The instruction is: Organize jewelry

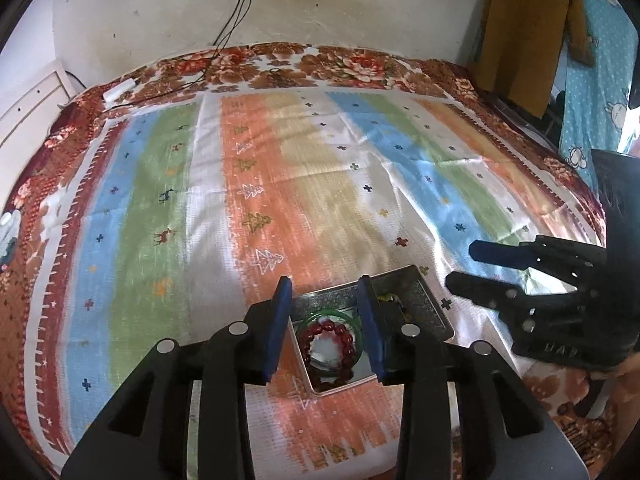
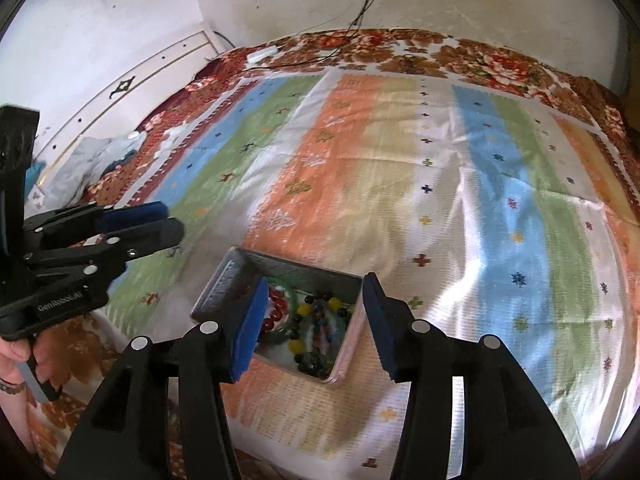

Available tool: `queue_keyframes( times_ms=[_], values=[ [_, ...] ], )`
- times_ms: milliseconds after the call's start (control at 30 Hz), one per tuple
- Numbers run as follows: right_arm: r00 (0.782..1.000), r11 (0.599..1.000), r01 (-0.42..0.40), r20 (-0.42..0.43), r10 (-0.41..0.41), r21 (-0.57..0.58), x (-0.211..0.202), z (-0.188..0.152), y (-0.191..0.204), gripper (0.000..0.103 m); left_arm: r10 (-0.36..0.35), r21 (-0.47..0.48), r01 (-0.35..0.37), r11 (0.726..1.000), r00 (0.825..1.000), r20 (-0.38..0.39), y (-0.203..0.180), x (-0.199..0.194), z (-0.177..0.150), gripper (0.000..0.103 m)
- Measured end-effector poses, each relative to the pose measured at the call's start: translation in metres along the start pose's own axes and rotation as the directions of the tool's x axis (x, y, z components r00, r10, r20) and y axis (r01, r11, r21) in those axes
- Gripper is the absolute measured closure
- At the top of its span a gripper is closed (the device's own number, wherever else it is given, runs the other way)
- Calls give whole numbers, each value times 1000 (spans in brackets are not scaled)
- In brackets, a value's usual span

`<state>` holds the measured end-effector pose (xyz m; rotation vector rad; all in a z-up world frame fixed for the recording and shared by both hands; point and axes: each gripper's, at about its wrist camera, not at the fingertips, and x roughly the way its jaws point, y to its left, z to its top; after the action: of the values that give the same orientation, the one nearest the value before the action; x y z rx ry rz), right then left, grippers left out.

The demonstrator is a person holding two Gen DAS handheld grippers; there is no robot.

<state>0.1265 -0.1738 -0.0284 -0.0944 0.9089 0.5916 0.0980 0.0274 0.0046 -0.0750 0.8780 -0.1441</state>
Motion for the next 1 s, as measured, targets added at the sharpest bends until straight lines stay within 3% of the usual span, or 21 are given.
queue_keyframes(
  times_ms=[200, 400, 533, 633, 1000],
  values=[
    [999, 999, 40, 29, -40, 4, -8, -4, -8, 43, -14, -2, 14, 1000, 1000, 19, 1, -8, -6, 44],
    [999, 999, 43, 27, -43, -4, -12, -14, -9, 30, -22, 18, 21, 1000, 999, 30, -4, -16, -17, 33],
    [999, 999, 40, 30, -39, -20, -16, -21, -9, 19, -8, 31, 7, 999, 999, 39, -6, -19, -23, 14],
    [999, 999, 35, 41, -34, -23, -20, -26, -8, 13, -2, 37, 0, 999, 999, 43, -7, -20, -28, 8],
    [996, 998, 30, 88, -26, -50, -40, -54, 0, 7, -8, 51, 4, 999, 997, 73, -14, -33, -47, 5]
  ],
)
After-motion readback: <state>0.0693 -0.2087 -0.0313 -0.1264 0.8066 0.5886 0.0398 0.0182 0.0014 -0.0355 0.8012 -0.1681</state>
